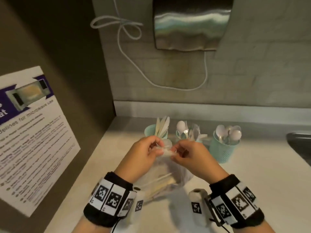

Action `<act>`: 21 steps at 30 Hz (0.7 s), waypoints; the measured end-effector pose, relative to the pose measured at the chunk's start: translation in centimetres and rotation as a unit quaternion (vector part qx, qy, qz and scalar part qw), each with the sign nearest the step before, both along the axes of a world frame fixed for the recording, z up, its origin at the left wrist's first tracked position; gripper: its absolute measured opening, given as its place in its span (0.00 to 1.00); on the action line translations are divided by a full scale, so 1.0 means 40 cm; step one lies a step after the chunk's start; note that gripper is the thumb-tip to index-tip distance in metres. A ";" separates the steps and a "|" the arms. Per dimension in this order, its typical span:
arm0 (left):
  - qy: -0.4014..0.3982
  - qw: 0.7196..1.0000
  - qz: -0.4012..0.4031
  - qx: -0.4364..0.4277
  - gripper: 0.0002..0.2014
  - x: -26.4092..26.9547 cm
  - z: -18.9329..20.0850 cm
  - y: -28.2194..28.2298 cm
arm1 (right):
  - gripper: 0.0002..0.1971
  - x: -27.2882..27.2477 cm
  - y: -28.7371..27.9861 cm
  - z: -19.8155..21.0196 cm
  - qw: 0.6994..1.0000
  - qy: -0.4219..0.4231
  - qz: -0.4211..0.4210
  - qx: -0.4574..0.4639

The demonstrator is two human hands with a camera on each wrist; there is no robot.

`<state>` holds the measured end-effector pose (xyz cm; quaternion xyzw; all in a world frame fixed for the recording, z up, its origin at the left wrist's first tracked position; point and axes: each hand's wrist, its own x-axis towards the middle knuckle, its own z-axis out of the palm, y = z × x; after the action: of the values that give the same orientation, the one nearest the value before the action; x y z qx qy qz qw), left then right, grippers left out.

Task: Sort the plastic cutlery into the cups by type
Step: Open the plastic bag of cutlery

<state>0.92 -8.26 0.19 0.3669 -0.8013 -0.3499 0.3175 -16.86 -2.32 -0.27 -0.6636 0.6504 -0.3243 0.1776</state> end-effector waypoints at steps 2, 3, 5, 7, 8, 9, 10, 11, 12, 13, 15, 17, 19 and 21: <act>-0.025 0.999 -0.045 0.003 0.12 -0.059 -0.020 0.007 | 0.15 -0.047 0.040 -0.027 0.999 -0.008 -0.037 0.001; -0.035 0.997 -0.069 0.003 0.13 -0.087 -0.033 0.011 | 0.16 -0.070 0.058 -0.041 0.998 -0.011 -0.054 0.002; -0.043 0.993 -0.107 -0.002 0.17 -0.136 -0.059 0.020 | 0.17 -0.108 0.090 -0.067 0.996 -0.018 -0.084 0.009; -0.057 0.990 -0.132 -0.005 0.20 -0.179 -0.090 0.032 | 0.15 -0.136 0.121 -0.093 0.993 -0.042 -0.109 0.032; -0.062 0.989 -0.133 -0.003 0.19 -0.186 -0.099 0.034 | 0.14 -0.139 0.125 -0.101 0.991 -0.056 -0.114 0.046; -0.066 0.989 -0.132 0.005 0.15 -0.197 -0.108 0.039 | 0.13 -0.145 0.133 -0.111 0.988 -0.069 -0.126 0.058; -0.068 0.989 -0.127 0.019 0.10 -0.208 -0.112 0.042 | 0.14 -0.151 0.140 -0.118 0.985 -0.080 -0.139 0.064; -0.074 0.990 -0.117 0.031 0.08 -0.212 -0.111 0.042 | 0.15 -0.154 0.142 -0.123 0.983 -0.087 -0.148 0.066; -0.084 0.990 -0.109 0.039 0.09 -0.217 -0.110 0.038 | 0.15 -0.155 0.142 -0.126 0.982 -0.087 -0.151 0.068; -0.103 0.988 -0.103 0.046 0.11 -0.222 -0.109 0.034 | 0.14 -0.155 0.143 -0.129 0.983 -0.079 -0.146 0.076; -0.165 0.979 -0.106 0.048 0.13 -0.230 -0.101 0.028 | 0.13 -0.149 0.142 -0.132 0.987 -0.051 -0.123 0.092; -0.187 0.976 -0.104 0.045 0.06 -0.239 -0.094 0.028 | 0.12 -0.147 0.140 -0.134 0.988 -0.037 -0.119 0.095; -0.166 0.982 -0.075 0.051 0.03 -0.238 -0.093 0.019 | 0.12 -0.155 0.143 -0.135 0.987 -0.027 -0.118 0.104; -0.149 0.986 -0.045 0.062 0.04 -0.230 -0.093 0.004 | 0.11 -0.170 0.151 -0.132 0.986 -0.023 -0.115 0.119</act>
<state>-8.27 -8.09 -3.52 0.3973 -0.8321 -0.3543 0.1554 -23.67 3.73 -5.53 -0.5506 0.7521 -0.2784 0.2317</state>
